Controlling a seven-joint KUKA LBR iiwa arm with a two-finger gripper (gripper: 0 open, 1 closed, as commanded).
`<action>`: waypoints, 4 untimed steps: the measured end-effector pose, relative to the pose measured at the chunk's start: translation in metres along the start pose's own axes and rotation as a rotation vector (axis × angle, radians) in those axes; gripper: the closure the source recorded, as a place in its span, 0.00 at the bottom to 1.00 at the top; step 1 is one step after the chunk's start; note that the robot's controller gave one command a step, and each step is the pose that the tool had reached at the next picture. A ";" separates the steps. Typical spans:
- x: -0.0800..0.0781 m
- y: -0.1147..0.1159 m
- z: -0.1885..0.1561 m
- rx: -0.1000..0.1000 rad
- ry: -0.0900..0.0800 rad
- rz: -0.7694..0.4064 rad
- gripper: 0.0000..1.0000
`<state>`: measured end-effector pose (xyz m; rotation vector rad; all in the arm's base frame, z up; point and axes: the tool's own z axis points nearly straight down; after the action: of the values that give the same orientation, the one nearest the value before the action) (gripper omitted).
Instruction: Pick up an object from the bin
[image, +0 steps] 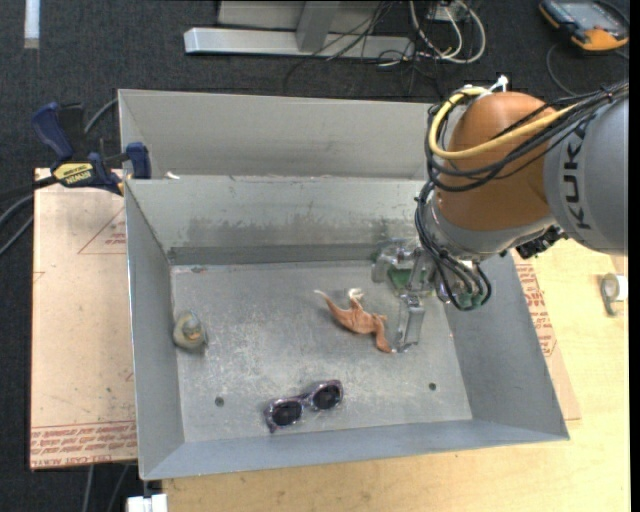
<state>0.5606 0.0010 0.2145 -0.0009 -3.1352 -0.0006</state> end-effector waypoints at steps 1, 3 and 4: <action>-0.001 0.000 -0.005 0.000 -0.008 0.000 0.00; -0.018 -0.027 0.058 -0.001 -0.011 0.273 0.00; -0.028 -0.014 0.137 -0.003 -0.009 0.091 0.00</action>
Offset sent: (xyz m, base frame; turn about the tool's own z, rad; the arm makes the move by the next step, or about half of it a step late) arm 0.0251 -0.0166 -0.1445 0.0953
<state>0.5875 -0.0129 0.0774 -0.1433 -3.1412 -0.0044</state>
